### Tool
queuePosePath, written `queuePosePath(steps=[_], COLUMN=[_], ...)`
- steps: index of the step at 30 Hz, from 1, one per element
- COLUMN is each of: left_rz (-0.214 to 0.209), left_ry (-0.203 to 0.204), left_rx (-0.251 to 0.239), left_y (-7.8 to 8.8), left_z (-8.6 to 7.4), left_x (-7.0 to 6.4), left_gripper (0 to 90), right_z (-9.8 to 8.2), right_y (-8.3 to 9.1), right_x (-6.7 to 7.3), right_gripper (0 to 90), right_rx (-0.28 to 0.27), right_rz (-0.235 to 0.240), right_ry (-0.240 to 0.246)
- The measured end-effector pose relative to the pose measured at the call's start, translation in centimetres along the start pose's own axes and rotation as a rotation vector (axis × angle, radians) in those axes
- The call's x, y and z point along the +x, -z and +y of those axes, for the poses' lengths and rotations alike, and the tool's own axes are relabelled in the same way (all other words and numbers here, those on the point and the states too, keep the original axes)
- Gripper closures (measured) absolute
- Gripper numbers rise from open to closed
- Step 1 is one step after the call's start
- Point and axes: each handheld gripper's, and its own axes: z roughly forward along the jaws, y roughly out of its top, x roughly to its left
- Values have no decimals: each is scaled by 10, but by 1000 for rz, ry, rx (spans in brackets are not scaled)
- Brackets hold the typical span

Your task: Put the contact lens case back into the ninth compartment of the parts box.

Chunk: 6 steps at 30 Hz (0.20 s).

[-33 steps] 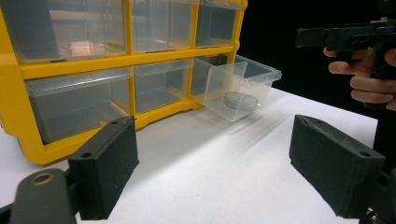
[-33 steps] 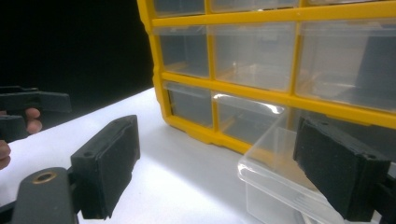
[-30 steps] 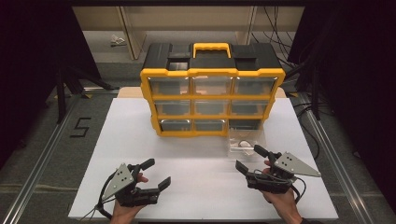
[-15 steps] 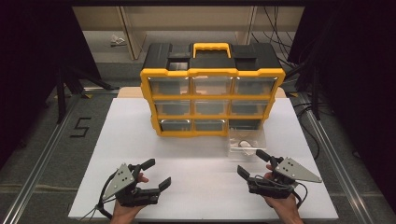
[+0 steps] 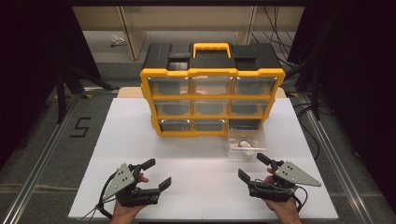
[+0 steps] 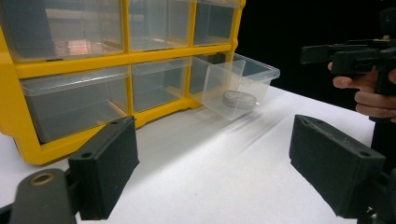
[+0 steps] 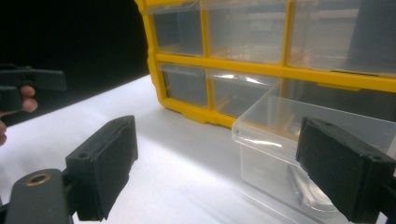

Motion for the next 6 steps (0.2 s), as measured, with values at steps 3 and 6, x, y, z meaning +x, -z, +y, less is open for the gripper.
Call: queuePosePath(steps=[3,6], left_rz=[1,1], left_ry=[0,-1], left_rx=[0,0], left_y=[0,0], left_z=[0,0], left_x=[0,0], left_gripper=[151,151], right_z=[0,0], right_y=[0,1], right_x=[1,1], right_gripper=[133,131], right_rx=[-7,-15], right_rz=[3,2], right_ry=[4,5])
